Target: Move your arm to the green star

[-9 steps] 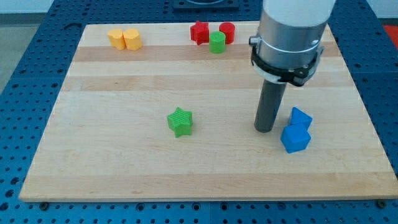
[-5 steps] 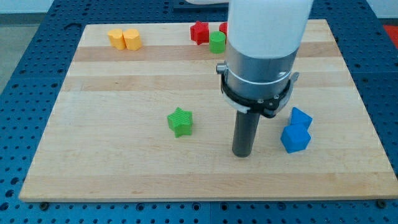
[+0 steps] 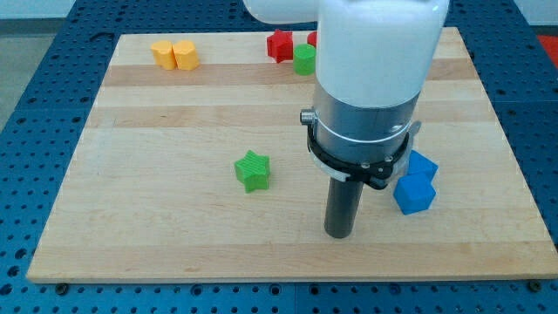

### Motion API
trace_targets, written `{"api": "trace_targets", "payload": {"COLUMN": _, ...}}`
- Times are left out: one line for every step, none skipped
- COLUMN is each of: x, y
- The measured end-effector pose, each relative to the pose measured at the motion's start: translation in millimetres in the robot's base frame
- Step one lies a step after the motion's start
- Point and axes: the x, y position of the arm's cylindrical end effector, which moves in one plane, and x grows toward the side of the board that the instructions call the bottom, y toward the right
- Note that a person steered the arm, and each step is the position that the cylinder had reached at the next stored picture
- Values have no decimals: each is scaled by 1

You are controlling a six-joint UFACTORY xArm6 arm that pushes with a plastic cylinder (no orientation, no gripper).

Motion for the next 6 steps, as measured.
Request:
{"api": "trace_targets", "payload": {"x": 1, "y": -1}}
{"api": "trace_targets", "payload": {"x": 2, "y": -2}}
{"api": "trace_targets", "payload": {"x": 2, "y": -2}}
{"api": "trace_targets", "payload": {"x": 4, "y": -2}}
{"api": "trace_targets", "payload": {"x": 8, "y": -2}}
{"api": "trace_targets", "payload": {"x": 10, "y": -2}}
